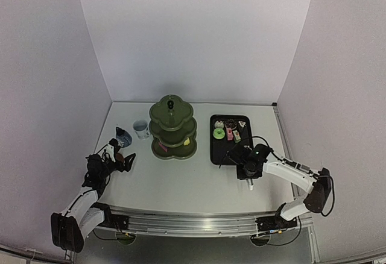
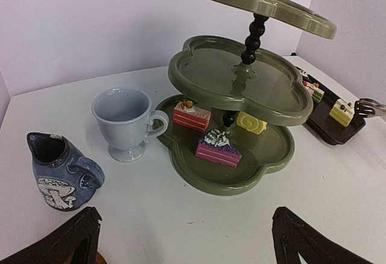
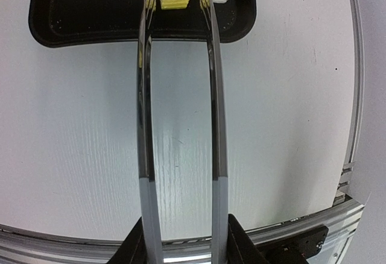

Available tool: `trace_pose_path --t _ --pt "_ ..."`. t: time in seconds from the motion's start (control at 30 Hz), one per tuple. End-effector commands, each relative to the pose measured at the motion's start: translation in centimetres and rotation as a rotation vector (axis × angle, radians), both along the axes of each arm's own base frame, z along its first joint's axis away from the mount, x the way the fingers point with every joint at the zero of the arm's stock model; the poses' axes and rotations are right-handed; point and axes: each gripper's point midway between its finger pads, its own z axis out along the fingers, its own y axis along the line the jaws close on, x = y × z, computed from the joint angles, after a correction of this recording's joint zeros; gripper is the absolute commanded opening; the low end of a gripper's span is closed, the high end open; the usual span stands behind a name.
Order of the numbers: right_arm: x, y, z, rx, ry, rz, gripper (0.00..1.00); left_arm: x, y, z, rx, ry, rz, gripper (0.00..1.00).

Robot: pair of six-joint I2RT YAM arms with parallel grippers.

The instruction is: Serve the afternoon tea

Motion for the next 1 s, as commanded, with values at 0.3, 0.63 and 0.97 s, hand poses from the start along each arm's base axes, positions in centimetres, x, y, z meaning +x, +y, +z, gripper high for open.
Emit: trace_pose_path --t 0.3,0.63,0.97 --pt "2.9 0.7 -1.3 0.008 -0.015 0.007 0.35 0.3 -0.4 2.0 0.003 -0.046 -0.019 1.00" --pt "3.3 0.6 -3.0 -0.003 0.024 0.017 0.35 0.3 -0.4 1.9 0.002 -0.043 -0.019 1.00" --pt "2.9 0.2 -3.3 0.002 0.036 0.013 0.13 0.3 -0.4 1.9 0.002 -0.045 -0.019 1.00"
